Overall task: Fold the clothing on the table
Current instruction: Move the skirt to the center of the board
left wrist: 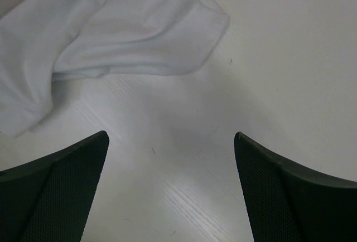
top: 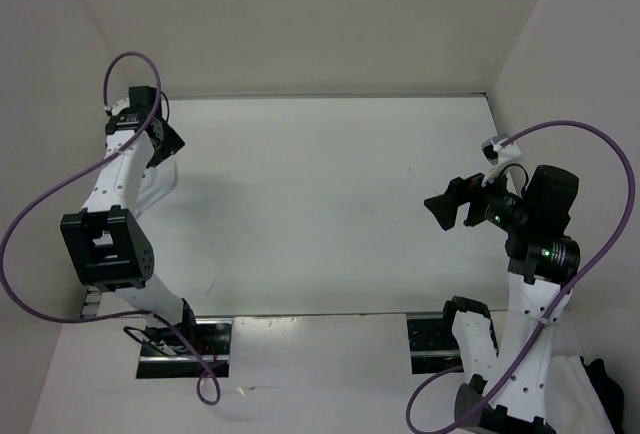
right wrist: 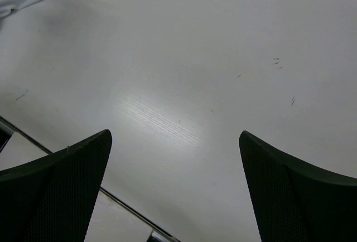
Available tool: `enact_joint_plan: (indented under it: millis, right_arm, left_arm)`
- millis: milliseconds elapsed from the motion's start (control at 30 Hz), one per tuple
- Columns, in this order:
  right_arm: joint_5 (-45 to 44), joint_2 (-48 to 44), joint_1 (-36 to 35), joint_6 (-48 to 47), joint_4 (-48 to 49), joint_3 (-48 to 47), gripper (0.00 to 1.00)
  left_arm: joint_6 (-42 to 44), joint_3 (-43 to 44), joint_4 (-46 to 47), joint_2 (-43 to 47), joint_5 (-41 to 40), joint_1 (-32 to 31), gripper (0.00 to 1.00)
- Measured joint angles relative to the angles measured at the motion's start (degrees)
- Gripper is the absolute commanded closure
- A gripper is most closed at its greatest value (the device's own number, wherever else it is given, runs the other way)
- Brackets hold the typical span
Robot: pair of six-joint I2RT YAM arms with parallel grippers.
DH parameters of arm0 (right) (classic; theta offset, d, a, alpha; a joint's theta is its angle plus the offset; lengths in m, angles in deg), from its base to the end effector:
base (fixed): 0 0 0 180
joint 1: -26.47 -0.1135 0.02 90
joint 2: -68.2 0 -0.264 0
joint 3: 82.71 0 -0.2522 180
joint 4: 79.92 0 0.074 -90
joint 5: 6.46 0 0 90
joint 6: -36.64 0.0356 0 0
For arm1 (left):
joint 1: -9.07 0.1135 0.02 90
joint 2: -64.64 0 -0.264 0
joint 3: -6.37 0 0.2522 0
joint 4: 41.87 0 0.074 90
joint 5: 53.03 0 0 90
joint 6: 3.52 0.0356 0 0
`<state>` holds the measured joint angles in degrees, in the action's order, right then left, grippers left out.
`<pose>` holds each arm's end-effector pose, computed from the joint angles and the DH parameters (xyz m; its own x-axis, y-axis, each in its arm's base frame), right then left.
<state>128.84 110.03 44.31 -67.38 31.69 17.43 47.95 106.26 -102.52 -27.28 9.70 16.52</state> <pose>0.1100 -0.0088 0.3949 -0.3776 -0.0575 -0.9242 -0.4739 0.8694 0.1395 0.3376 0.0606 0.3283 -0.3735 -0.6072 -0.7013 -0.7968 0.5971 -0.0926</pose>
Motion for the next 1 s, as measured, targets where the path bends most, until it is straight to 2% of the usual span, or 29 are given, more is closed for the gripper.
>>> enact_joint_plan:
  millis: [267,500,833,1000]
  right_arm:
    - [0.52,1.57,0.0,-0.68,0.07,0.0,0.01]
    - [0.7,0.7,0.0,-0.9,0.07,0.0,0.01]
    - [0.92,-1.11,0.0,-1.05,0.07,0.0,0.01]
    - [0.92,-1.29,0.0,-1.05,0.07,0.0,0.01]
  left_arm:
    - [-4.11,0.13,3.74,-14.12,5.25,3.76,0.01]
    - [-5.49,2.51,5.51,-21.16,9.92,6.19,0.01]
    - [-5.25,9.16,7.13,-26.32,6.56,6.91,0.01]
    - [-5.33,8.52,8.26,-29.35,8.68,8.02,0.13]
